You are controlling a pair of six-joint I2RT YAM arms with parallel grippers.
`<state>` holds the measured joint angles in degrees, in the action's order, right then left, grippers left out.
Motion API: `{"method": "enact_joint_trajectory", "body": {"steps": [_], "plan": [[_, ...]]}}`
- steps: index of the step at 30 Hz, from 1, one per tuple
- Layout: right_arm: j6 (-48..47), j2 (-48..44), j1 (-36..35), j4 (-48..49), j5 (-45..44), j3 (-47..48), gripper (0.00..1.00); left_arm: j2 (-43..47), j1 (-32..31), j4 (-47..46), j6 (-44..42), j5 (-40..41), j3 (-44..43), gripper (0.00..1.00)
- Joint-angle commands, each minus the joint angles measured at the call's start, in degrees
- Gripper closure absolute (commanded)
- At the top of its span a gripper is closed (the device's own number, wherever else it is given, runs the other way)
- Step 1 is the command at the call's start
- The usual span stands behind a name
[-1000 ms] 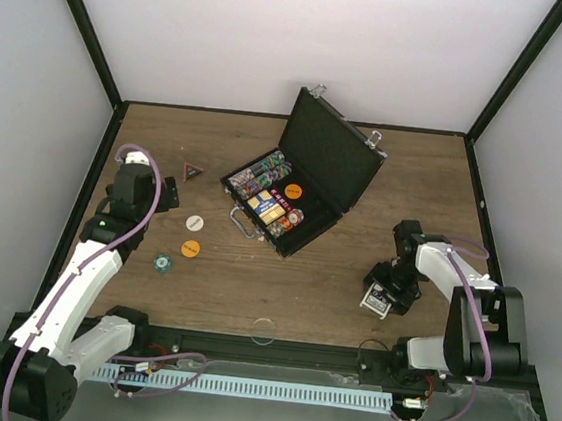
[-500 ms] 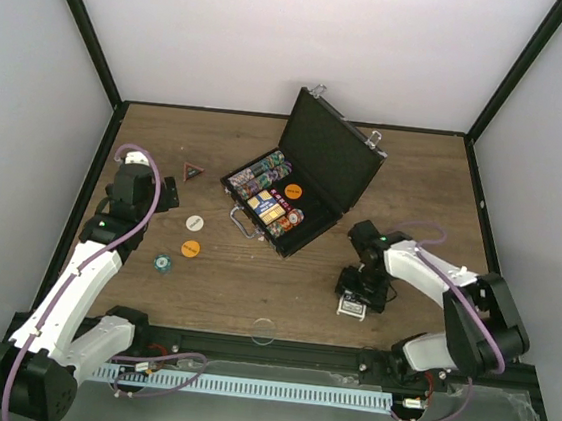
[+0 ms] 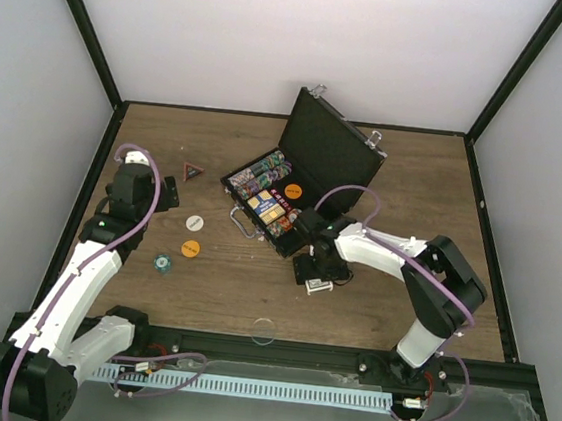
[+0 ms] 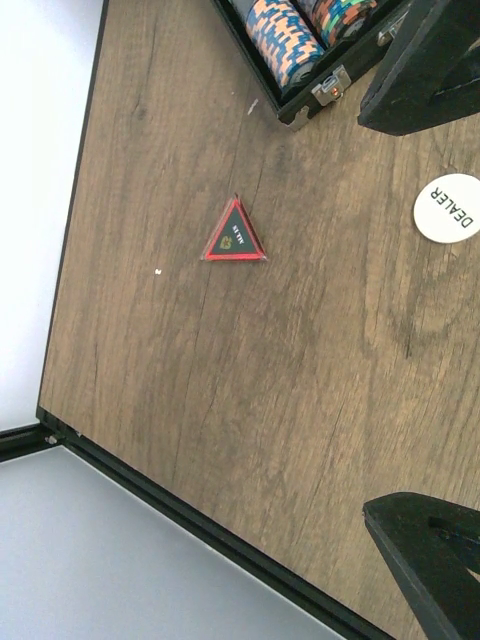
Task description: Pack up texas hold em set
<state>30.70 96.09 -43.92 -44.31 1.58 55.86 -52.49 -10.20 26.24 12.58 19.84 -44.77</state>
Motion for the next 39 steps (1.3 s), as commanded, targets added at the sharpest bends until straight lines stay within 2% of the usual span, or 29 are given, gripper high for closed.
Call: {"method": "enact_joint_trajectory", "body": {"steps": [1, 3, 6, 12, 17, 25, 29, 32, 39], "plan": [[-4.98, 1.87, -1.11, 1.41, -3.91, 0.82, 0.1, 0.63, 0.35, -0.66, -0.89, -0.53, 0.27, 0.0], [-5.47, 1.91, -1.23, 2.2, -5.0, 0.83, 0.07, 0.55, 0.44, -0.75, -0.97, -1.01, 0.21, 0.0], [-7.05, 1.58, -1.47, 3.63, -5.75, 0.83, 0.07, 0.38, 0.51, -0.84, -1.06, -1.55, 0.27, 0.0], [-9.54, 2.21, -1.86, 4.93, -6.44, 1.19, 0.21, 0.28, 0.62, -0.84, -1.15, -1.47, 0.26, 0.0], [-8.96, 2.49, -2.12, 5.11, -5.66, 0.46, 0.24, 0.28, 0.73, -0.84, -1.09, -1.52, 0.21, 0.0], [-8.07, -2.49, -2.17, 4.52, -6.86, 0.91, 0.37, 0.43, 0.79, -0.75, -1.06, -1.44, 0.16, 0.0], [-9.79, -5.44, -1.93, 2.44, -8.3, 5.16, 0.39, 0.75, 0.8, -1.41, -1.49, -3.88, -0.94, 0.0], [-13.75, -6.67, -0.92, 4.89, -6.84, 9.62, 0.39, 0.34, 0.82, -3.09, -1.85, -5.0, -3.79, 0.0], [-26.64, 1.25, 2.51, 15.53, -4.25, 22.54, 0.41, -4.72, 0.79, -7.26, -1.77, -12.6, -11.81, 0.0]]}}
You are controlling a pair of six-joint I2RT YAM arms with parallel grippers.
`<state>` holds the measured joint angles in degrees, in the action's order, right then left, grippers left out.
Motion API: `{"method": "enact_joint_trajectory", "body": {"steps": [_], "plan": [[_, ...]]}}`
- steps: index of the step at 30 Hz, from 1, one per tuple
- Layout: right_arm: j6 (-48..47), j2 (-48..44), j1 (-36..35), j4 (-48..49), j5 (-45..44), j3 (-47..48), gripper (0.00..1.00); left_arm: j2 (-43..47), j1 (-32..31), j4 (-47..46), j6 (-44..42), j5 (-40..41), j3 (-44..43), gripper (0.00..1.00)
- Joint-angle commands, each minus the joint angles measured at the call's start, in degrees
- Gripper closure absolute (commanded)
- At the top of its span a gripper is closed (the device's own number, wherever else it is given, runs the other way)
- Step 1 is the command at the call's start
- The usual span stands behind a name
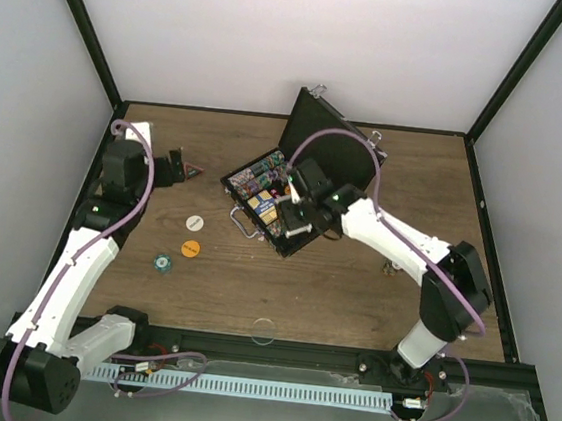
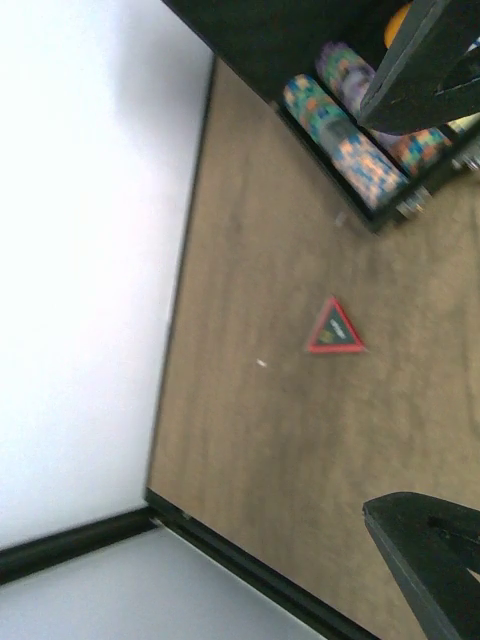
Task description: Pack up texas hold em set
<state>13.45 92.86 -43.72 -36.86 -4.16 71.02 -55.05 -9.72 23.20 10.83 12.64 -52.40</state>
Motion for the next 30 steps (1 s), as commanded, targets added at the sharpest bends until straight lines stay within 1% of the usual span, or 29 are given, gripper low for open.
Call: {"method": "enact_joint_trajectory", "body": {"steps": [1, 6, 10, 13, 18, 22, 27, 30], "plan": [[-11.42, 6.82, 3.05, 8.74, 2.37, 9.94, 0.42, -2.61, 0.31, -4.36, 0.43, -6.59, -4.54, 0.0], [-20.96, 19.3, 7.06, 8.38, 3.4, 22.57, 0.42, -3.47, 0.31, -3.78, 1.27, -12.68, -4.1, 0.0], [-24.98, 25.04, 10.25, 8.1, 5.38, 27.96, 0.42, -3.18, 0.33, -0.9, -0.28, -12.06, -4.03, 0.0], [-27.39, 27.32, 12.12, 8.07, 7.63, 29.76, 0.42, -2.02, 0.31, -0.58, -1.16, -9.44, -3.49, 0.0], [-29.94, 29.77, 12.96, 7.76, 12.13, 30.48, 0.42, -2.02, 0.31, -3.55, -2.42, -8.08, -0.67, 0.0], [-30.79, 31.06, 12.96, 9.28, 12.46, 30.41, 0.42, -2.89, 0.31, -5.5, -4.1, -4.44, 1.96, 0.0], [-30.68, 33.76, 12.96, 8.19, 12.93, 32.62, 0.42, -2.34, 0.35, -6.37, -4.67, -4.21, 2.93, 0.0], [-30.5, 34.1, 12.96, 8.13, 12.06, 31.43, 0.42, -1.9, 0.33, -6.52, -4.93, -3.72, 3.54, 0.0]]}}
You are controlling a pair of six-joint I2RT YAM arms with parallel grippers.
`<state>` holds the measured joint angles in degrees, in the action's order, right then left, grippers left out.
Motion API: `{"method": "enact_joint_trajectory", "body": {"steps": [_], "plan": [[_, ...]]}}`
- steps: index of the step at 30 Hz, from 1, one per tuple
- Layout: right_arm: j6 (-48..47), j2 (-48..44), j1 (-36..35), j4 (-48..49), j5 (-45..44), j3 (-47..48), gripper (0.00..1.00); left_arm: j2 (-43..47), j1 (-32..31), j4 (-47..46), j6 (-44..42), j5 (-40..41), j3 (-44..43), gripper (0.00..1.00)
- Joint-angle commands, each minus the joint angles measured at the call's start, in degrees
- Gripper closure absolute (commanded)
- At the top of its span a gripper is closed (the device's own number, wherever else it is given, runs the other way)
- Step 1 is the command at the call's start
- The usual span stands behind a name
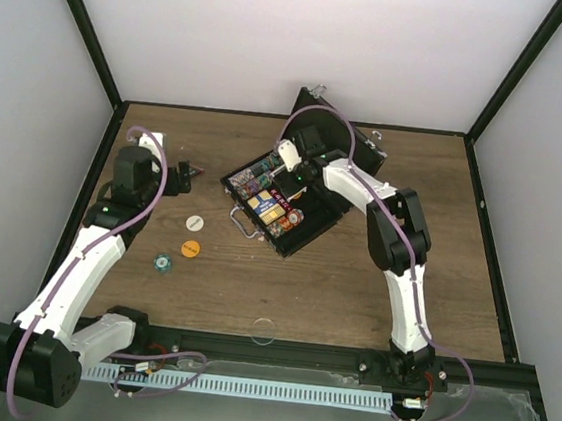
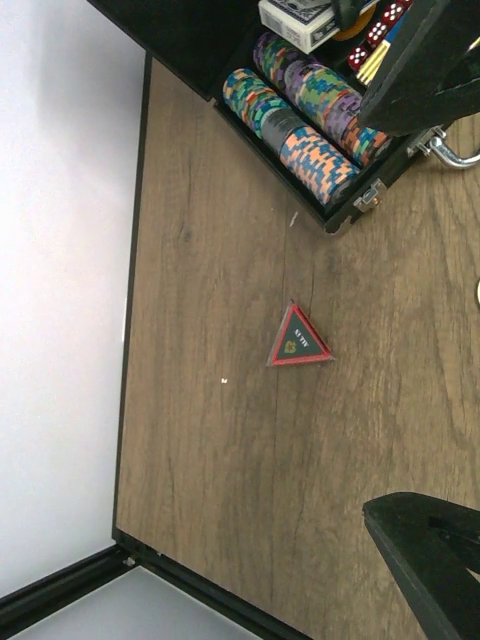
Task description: Pack up texas hold em set
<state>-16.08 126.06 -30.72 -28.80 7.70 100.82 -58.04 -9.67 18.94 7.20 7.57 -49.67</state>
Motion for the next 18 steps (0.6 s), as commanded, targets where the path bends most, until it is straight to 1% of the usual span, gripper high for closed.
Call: {"method": "enact_joint_trajectory", "body": {"steps": [1, 6, 18], "plan": [[-1.02, 0.82, 0.0, 0.29, -0.3, 1.02, 0.42, 1.1, 0.27, -2.26, -1.31, 1.46, 0.88, 0.0], [-1.41, -0.03, -0.04, 0.59, -2.51, -2.19, 0.42, 0.75, 0.27, -2.16, -1.31, 1.22, 0.89, 0.0], [-0.4, -2.55, -0.09, -1.1, -2.22, -8.25, 0.43, 0.74, 0.3, -1.89, -1.23, 1.08, 0.98, 0.0]]}}
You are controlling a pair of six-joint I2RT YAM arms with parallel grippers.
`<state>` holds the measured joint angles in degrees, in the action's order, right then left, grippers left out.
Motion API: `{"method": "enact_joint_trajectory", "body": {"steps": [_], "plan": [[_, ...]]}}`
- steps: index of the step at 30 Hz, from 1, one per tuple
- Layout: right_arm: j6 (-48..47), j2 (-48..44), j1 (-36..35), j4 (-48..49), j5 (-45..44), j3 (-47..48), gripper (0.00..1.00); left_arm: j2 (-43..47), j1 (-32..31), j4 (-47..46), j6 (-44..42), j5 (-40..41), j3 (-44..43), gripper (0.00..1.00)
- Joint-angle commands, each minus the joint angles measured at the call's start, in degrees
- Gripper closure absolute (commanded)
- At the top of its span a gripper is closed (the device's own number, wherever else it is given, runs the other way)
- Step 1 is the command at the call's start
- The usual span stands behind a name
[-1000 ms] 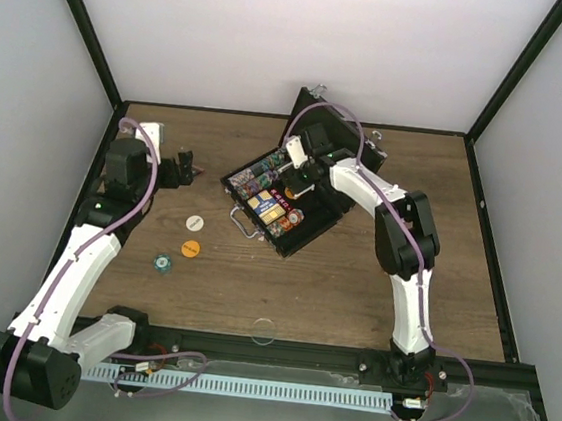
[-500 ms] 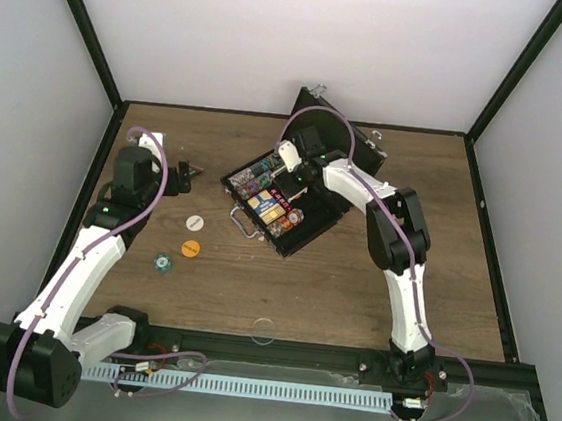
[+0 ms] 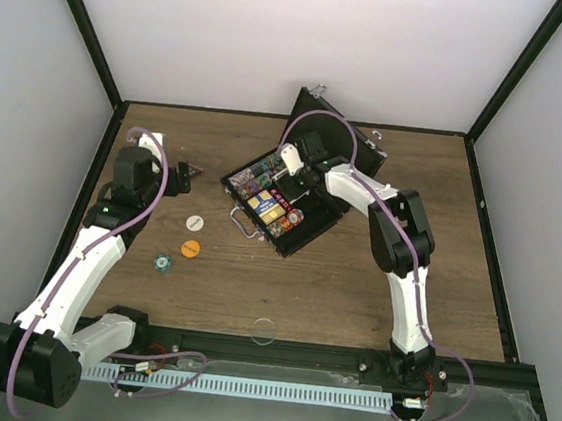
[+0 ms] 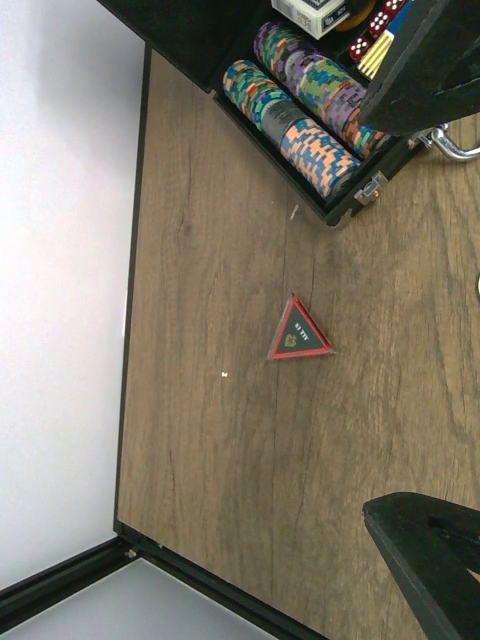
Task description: Pack up texas hold em set
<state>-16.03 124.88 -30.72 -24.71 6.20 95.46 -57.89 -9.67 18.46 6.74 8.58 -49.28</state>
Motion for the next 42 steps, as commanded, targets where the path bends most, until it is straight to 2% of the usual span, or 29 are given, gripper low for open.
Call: {"method": "enact_joint_trajectory", "body": {"steps": [1, 17, 26, 31, 37, 42], "plan": [[-0.3, -1.7, -0.05, -5.34, -0.62, -3.17, 0.43, 0.58, 0.32, -1.48, -0.7, 0.04, 0.68, 0.0], [0.93, -1.87, -0.05, -11.26, 2.55, -3.11, 0.43, 0.5, 0.33, -1.24, -0.68, -0.25, 0.76, 0.0], [2.51, -5.56, -0.13, -12.08, 3.29, -7.42, 0.42, 0.41, 0.29, -1.23, -0.59, -0.79, 0.76, 0.0], [3.2, -6.3, -0.37, -11.42, 2.3, -8.52, 0.33, 0.45, 0.27, -1.19, -0.59, -0.99, 0.77, 0.0], [3.93, -8.25, -0.91, -11.4, 2.59, -5.99, 0.15, 0.62, 0.27, -1.17, -0.51, -0.84, 0.88, 0.0], [4.55, -10.06, -1.47, -11.4, 1.97, -3.48, 0.11, 0.51, 0.27, -1.08, -0.5, -0.99, 0.91, 0.0]]}}
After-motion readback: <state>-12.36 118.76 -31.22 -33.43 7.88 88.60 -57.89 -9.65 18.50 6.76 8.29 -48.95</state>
